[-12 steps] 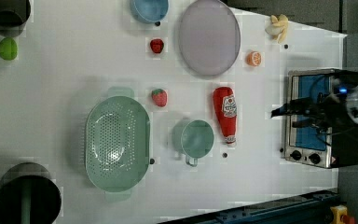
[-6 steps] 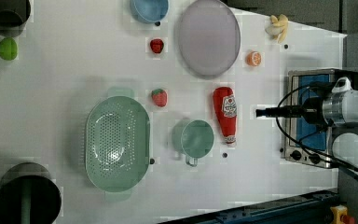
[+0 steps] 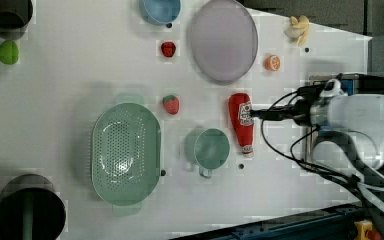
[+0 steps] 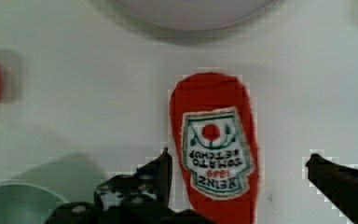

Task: Pick Ketchup from the table and place it in strainer.

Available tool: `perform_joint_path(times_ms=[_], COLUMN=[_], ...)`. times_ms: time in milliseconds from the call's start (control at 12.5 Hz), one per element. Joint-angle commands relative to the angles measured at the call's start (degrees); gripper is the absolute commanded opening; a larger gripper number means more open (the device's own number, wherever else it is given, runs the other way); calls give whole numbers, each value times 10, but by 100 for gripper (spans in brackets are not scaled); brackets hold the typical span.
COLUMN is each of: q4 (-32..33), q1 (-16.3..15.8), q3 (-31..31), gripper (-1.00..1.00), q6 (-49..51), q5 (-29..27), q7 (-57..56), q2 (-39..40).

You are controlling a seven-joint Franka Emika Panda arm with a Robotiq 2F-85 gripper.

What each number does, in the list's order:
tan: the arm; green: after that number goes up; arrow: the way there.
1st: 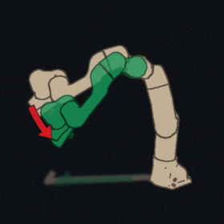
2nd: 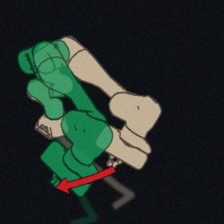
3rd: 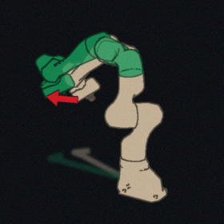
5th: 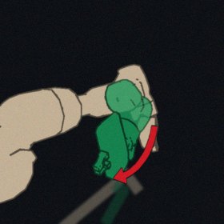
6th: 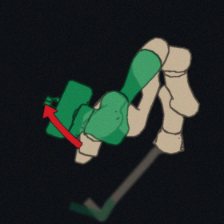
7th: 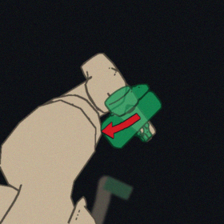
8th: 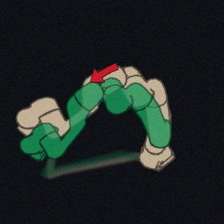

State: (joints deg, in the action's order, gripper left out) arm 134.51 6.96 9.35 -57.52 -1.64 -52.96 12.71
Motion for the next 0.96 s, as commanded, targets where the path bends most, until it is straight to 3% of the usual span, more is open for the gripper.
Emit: perform_joint_path(times_ms=[80, 480, 560, 800, 960], q4=[10, 11, 11, 11, 9], q1=[-3, -4, -4, -4, -4], q3=[-7, -9, -10, -10, -10], gripper=[100, 100, 92, 23, 23], q6=[-40, -92, -96, -99, -94], q5=[16, 19, 20, 20, 20], q7=[-28, -28, -28, -28, -27], q2=[45, 104, 108, 106, 94])
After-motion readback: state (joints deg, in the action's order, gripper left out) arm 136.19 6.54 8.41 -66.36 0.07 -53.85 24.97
